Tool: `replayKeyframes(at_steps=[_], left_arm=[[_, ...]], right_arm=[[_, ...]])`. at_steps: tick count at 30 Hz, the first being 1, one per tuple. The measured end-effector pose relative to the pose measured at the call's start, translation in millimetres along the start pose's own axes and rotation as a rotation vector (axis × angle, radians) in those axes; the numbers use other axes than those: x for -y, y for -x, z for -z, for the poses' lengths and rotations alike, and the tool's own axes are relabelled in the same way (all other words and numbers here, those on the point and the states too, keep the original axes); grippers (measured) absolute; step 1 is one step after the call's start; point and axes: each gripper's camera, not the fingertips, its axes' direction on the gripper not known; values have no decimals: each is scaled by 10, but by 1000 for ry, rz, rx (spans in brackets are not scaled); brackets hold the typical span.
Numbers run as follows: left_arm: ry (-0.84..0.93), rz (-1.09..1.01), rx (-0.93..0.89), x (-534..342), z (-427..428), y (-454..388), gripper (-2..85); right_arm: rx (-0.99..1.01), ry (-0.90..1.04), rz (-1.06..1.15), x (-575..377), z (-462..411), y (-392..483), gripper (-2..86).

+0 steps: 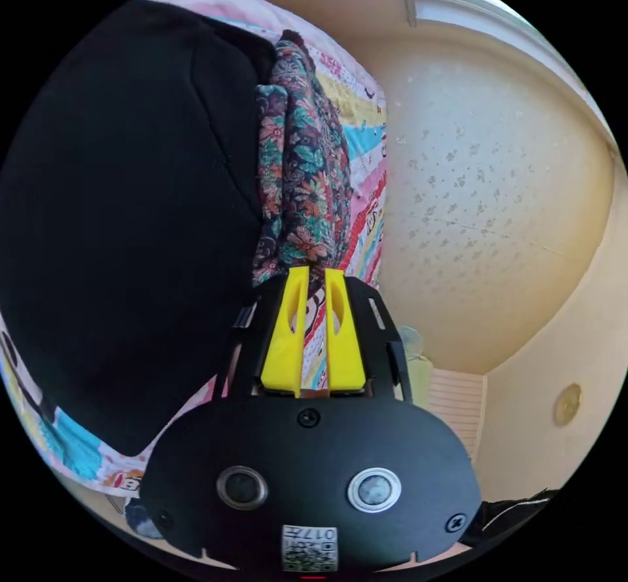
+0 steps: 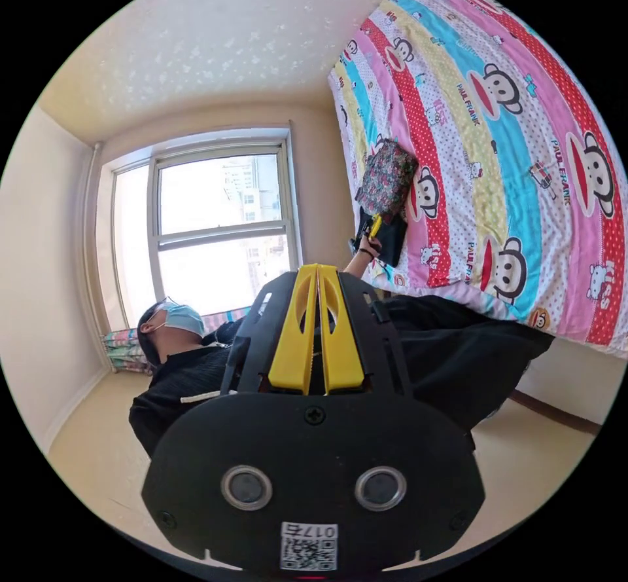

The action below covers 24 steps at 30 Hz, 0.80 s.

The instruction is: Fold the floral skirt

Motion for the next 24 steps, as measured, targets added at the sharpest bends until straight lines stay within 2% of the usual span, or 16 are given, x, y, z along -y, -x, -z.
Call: replayKeyframes(at_steps=[2,4,8,11,13,16,19,24], left_arm=[[-53,18,-56,-53,-7,69,63],[-89,-14,-37,-102,44,-6,85],[-241,-154,128,-198,158,-273,153],[-205,-207,136,-38,9,-316,177],[-124,-212,106,118,-181,-317,178],[-132,-155,166,260,-276,-349,167],[-152,-90,122,349,-400,-366,175],[-155,22,223,455,-462,-295,107]], right_arm=[[27,-11,-23,-17,31,-52,2],[78,-35,-32,-19,67,-97,3],[219,-56,-1,-15,111,-108,4],[282,-91,12,-39,203,-111,5],[280,-115,-3,-49,288,-138,6],[298,-140,-20,-50,361,-168,6],[332,-129,-20,-30,366,-197,7],[342,-102,-35,18,327,-256,7]])
